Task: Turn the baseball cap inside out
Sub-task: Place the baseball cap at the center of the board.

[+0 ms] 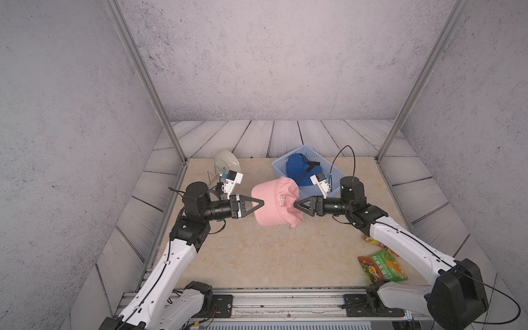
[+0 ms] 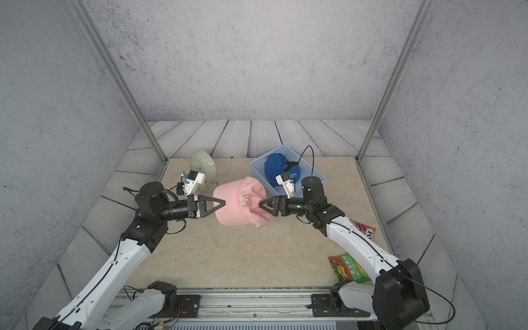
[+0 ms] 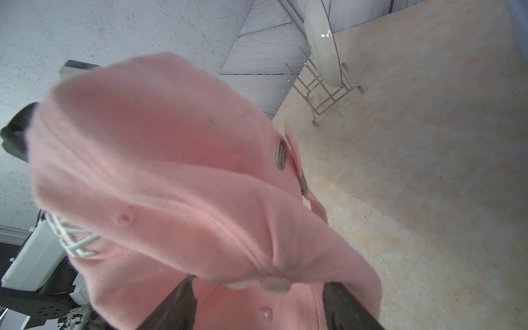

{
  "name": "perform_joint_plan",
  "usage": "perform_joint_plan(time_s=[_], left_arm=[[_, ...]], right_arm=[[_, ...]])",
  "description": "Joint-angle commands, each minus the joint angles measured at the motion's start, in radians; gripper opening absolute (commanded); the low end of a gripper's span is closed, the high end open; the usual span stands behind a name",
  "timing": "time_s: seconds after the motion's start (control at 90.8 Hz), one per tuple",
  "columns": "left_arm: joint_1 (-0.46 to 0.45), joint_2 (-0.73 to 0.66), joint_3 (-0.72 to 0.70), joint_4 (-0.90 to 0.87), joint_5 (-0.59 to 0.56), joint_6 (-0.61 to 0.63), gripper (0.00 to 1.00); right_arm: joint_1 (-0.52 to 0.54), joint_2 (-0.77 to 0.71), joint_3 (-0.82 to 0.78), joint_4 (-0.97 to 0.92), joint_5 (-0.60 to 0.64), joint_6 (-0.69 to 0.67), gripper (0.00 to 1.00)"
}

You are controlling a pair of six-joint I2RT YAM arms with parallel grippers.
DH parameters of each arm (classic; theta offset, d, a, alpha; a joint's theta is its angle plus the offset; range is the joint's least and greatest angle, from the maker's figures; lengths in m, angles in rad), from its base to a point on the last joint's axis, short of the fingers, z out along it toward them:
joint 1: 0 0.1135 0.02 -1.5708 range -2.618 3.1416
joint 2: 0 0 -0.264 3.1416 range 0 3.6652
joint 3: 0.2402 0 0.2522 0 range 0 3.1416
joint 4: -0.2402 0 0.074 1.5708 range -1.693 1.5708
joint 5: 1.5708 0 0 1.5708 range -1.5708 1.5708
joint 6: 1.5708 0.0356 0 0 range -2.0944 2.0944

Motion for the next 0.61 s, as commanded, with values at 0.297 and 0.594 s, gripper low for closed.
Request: perform_joint_plan(time_s=[0.297, 0.594], left_arm=[[0.008, -0.012, 0.006, -0.04, -0.003, 0.068, 0.0], [0.088, 0.029, -0.049, -0.18, -0.066, 0.257, 0.0]], right_arm=[[0.025, 0.038, 0.068, 0.068, 0.039, -0.066, 0.39], [0.029, 0.063, 0.174, -0.254, 0.165, -0.214, 0.17]])
